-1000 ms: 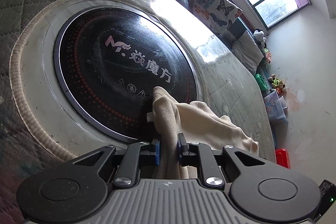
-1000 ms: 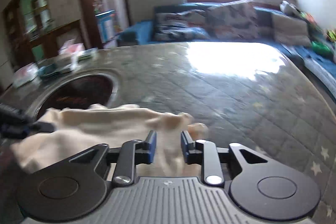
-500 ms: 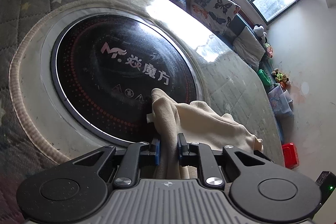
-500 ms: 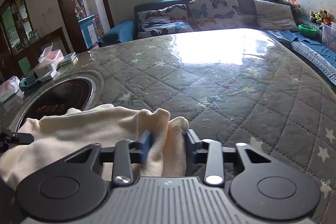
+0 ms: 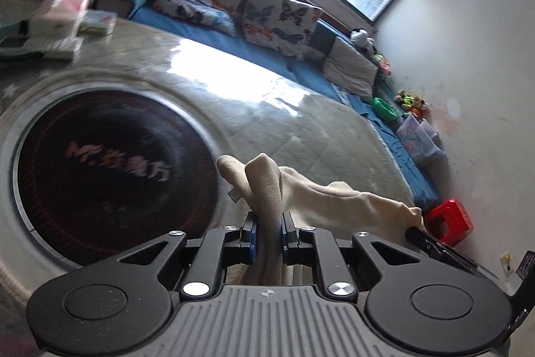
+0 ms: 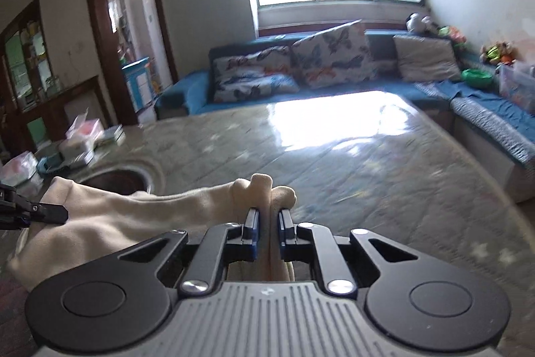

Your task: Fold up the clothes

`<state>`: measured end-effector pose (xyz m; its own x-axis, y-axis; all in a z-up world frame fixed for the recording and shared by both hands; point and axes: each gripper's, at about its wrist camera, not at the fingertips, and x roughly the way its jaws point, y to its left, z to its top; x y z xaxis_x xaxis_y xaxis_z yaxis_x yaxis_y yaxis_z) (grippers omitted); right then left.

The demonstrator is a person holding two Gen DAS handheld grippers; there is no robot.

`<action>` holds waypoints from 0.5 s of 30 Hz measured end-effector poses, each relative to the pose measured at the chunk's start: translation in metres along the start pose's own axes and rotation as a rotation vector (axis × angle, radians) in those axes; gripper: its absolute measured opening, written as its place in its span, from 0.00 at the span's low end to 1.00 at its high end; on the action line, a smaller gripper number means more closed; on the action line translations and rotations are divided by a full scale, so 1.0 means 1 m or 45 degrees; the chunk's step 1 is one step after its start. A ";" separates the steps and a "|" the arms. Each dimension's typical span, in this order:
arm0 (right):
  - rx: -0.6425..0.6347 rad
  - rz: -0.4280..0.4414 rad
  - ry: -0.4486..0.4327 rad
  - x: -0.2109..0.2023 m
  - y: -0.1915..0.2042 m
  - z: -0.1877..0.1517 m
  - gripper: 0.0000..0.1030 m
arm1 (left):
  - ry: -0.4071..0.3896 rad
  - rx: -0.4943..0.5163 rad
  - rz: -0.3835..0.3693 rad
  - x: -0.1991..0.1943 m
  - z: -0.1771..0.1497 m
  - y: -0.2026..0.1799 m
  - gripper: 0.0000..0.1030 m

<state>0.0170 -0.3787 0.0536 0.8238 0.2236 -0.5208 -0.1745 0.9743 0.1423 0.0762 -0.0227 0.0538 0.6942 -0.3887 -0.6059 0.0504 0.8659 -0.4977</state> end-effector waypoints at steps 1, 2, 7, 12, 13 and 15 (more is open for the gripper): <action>0.003 -0.023 -0.013 -0.004 -0.007 0.003 0.10 | 0.003 0.018 -0.010 0.004 0.001 -0.008 0.14; 0.006 -0.045 -0.025 -0.008 -0.014 0.006 0.10 | 0.009 0.033 -0.023 0.009 0.003 -0.015 0.14; 0.022 -0.153 -0.062 -0.022 -0.046 0.017 0.10 | 0.035 0.100 -0.092 0.039 0.006 -0.052 0.14; 0.035 -0.284 -0.076 -0.032 -0.085 0.024 0.10 | 0.106 0.141 -0.156 0.076 0.009 -0.082 0.14; 0.036 -0.298 -0.075 -0.032 -0.089 0.025 0.10 | 0.120 0.151 -0.169 0.084 0.009 -0.087 0.14; 0.052 -0.350 -0.056 -0.032 -0.106 0.024 0.10 | 0.161 0.151 -0.187 0.099 0.009 -0.095 0.14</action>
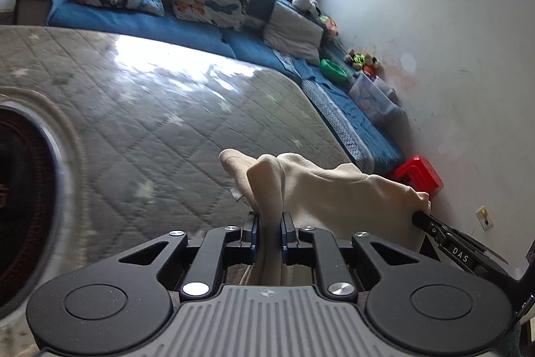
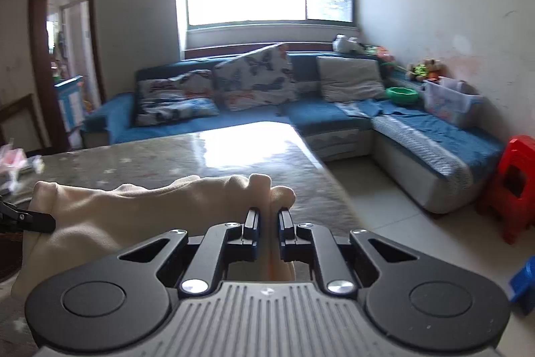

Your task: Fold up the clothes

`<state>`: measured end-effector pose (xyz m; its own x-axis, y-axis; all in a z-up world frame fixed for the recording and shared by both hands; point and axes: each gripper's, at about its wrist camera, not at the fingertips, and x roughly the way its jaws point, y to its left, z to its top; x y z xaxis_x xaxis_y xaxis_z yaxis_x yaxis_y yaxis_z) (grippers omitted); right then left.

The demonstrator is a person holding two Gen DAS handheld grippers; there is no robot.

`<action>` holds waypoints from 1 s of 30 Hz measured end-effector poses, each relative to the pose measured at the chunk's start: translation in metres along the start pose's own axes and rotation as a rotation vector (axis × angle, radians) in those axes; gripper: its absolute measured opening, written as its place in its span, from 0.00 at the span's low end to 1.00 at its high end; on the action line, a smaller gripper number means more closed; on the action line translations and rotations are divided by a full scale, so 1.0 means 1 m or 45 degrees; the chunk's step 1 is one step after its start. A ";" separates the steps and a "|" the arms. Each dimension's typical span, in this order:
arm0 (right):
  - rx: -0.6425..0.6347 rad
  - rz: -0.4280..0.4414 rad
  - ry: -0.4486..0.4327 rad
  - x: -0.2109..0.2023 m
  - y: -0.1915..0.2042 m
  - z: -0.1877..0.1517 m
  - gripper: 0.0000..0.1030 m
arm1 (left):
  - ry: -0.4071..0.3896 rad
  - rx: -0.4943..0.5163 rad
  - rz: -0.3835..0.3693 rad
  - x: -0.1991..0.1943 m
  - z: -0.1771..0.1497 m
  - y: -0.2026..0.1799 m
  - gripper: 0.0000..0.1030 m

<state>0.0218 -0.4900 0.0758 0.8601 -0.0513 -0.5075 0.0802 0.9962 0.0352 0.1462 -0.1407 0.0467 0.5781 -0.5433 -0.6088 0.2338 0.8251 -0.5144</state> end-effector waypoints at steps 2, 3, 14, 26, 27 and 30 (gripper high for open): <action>0.017 -0.039 0.025 0.006 -0.011 -0.002 0.10 | 0.060 -0.034 -0.012 0.017 0.001 0.000 0.14; 0.021 -0.054 0.038 0.009 -0.015 -0.004 0.10 | 0.095 -0.050 -0.014 0.025 0.002 0.001 0.14; 0.009 -0.155 0.310 0.060 -0.036 -0.040 0.11 | 0.291 -0.062 0.004 0.059 -0.010 0.022 0.17; -0.030 -0.006 0.199 0.049 -0.006 -0.021 0.14 | 0.178 0.040 0.043 0.047 0.002 0.010 0.29; -0.024 0.011 0.202 0.053 -0.002 -0.021 0.14 | 0.177 0.053 0.041 0.048 0.002 0.007 0.29; -0.006 0.063 0.211 0.066 0.009 -0.024 0.15 | 0.173 0.100 0.044 0.054 0.003 0.000 0.29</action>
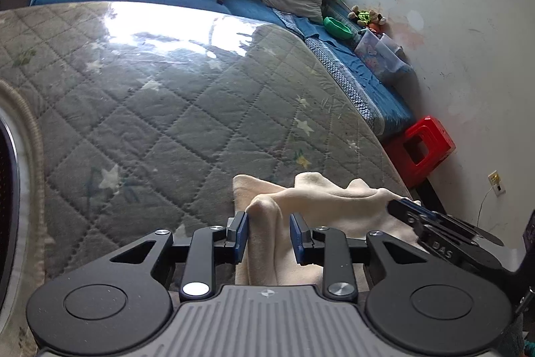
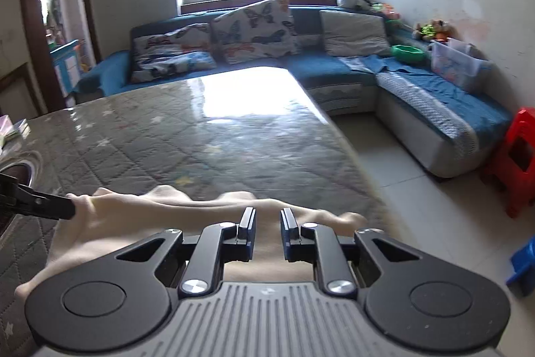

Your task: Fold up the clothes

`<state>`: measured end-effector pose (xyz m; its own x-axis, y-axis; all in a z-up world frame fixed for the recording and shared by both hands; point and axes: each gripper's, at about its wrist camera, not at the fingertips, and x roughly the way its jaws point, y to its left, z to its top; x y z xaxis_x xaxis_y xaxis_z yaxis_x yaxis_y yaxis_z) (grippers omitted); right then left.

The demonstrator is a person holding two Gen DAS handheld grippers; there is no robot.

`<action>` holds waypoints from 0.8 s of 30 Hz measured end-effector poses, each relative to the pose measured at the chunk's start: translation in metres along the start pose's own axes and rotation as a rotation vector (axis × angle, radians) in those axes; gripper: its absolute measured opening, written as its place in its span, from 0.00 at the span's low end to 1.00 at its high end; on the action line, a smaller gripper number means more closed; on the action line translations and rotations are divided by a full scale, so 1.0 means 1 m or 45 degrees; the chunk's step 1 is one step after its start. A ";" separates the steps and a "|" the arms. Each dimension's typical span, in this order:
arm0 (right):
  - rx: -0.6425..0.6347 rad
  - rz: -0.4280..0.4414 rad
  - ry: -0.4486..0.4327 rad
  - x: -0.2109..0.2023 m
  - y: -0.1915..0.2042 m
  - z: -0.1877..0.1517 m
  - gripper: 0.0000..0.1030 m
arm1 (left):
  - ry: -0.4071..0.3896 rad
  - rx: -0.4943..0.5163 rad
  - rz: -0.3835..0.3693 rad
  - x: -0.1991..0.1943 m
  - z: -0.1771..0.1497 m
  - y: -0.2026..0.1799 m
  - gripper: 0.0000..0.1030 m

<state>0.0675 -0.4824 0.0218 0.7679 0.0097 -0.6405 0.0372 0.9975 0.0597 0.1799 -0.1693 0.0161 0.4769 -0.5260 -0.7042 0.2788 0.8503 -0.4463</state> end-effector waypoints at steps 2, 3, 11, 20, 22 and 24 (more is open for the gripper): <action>0.015 0.031 0.009 0.009 0.006 -0.001 0.15 | 0.000 0.027 0.009 0.005 0.002 -0.003 0.29; 0.019 0.038 0.013 0.014 0.007 -0.002 0.16 | 0.002 0.040 0.017 0.007 0.003 -0.004 0.29; -0.044 0.025 -0.018 0.010 0.016 -0.006 0.19 | -0.010 0.059 0.070 0.005 0.003 0.004 0.29; -0.154 0.119 0.008 -0.011 0.040 -0.025 0.20 | 0.003 0.078 0.087 0.010 0.000 0.003 0.31; -0.160 0.125 -0.005 -0.014 0.045 -0.028 0.20 | -0.004 0.092 0.084 0.008 -0.002 0.003 0.31; -0.162 0.150 -0.020 -0.019 0.052 -0.031 0.20 | -0.005 0.104 0.086 0.007 -0.002 0.002 0.32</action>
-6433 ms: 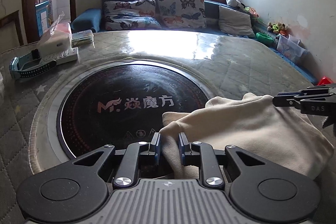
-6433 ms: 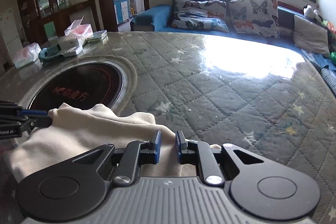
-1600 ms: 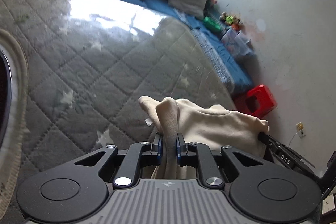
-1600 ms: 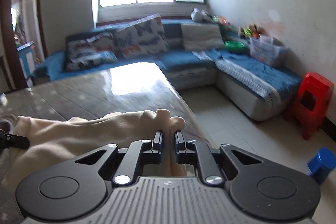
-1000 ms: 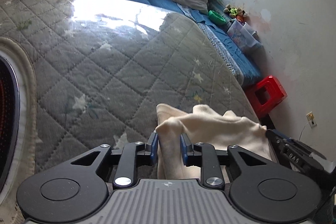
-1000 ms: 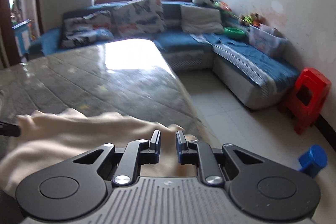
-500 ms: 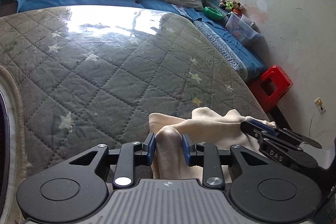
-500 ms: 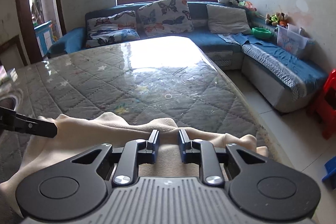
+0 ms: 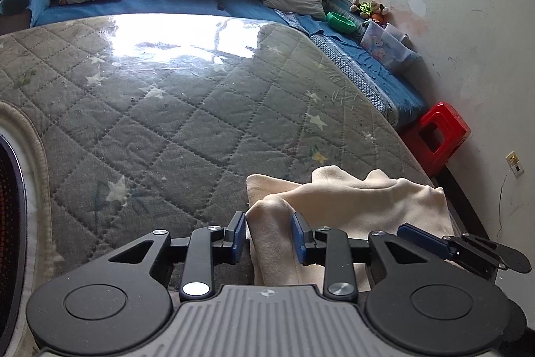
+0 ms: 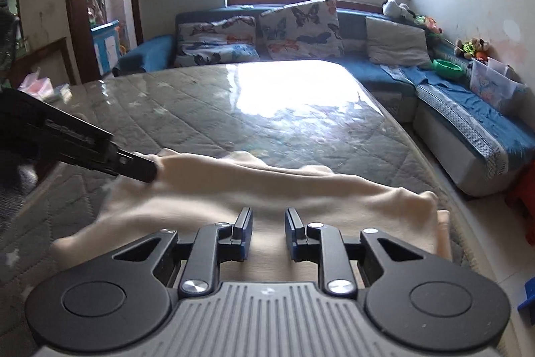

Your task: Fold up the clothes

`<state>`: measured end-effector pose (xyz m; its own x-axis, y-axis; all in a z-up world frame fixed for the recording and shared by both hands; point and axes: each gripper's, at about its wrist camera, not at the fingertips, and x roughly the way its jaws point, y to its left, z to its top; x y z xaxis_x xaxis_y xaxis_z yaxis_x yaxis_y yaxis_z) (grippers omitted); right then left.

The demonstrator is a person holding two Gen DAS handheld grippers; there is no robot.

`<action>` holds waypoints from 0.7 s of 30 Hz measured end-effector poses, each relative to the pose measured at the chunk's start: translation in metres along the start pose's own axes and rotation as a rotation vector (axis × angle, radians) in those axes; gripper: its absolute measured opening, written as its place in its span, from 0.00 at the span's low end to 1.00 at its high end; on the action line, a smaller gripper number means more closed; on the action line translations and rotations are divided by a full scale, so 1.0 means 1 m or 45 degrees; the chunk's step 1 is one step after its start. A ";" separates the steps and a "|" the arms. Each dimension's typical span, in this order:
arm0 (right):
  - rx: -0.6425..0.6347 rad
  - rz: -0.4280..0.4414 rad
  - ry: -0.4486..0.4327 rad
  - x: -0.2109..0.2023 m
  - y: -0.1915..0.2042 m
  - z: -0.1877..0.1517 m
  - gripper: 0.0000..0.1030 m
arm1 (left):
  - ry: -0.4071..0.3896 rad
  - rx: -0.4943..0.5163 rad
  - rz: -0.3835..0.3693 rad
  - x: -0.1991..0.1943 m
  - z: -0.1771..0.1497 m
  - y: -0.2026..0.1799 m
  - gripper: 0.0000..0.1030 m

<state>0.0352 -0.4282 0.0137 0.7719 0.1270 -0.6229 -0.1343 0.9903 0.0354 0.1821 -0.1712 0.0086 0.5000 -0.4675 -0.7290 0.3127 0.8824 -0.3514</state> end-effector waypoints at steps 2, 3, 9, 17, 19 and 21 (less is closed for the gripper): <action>-0.023 0.028 -0.011 -0.002 0.010 -0.001 0.20 | 0.004 0.011 0.006 0.001 0.000 0.000 0.32; -0.041 0.041 -0.016 -0.003 0.015 -0.002 0.20 | 0.006 0.017 0.010 0.001 0.000 0.000 0.32; -0.169 0.169 -0.016 -0.006 0.047 -0.003 0.21 | 0.007 0.021 0.027 0.006 -0.002 0.004 0.32; -0.316 0.291 -0.025 -0.018 0.084 -0.020 0.21 | -0.005 0.022 0.029 0.006 -0.003 0.006 0.32; -0.347 0.286 -0.042 -0.021 0.091 -0.025 0.21 | -0.013 0.020 0.032 0.004 -0.003 0.006 0.32; -0.345 0.298 -0.066 -0.029 0.092 -0.026 0.21 | -0.028 0.029 0.037 -0.001 -0.004 0.005 0.32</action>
<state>-0.0158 -0.3418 0.0146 0.7300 0.3584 -0.5819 -0.4659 0.8839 -0.0401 0.1797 -0.1657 0.0052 0.5266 -0.4427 -0.7258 0.3159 0.8945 -0.3164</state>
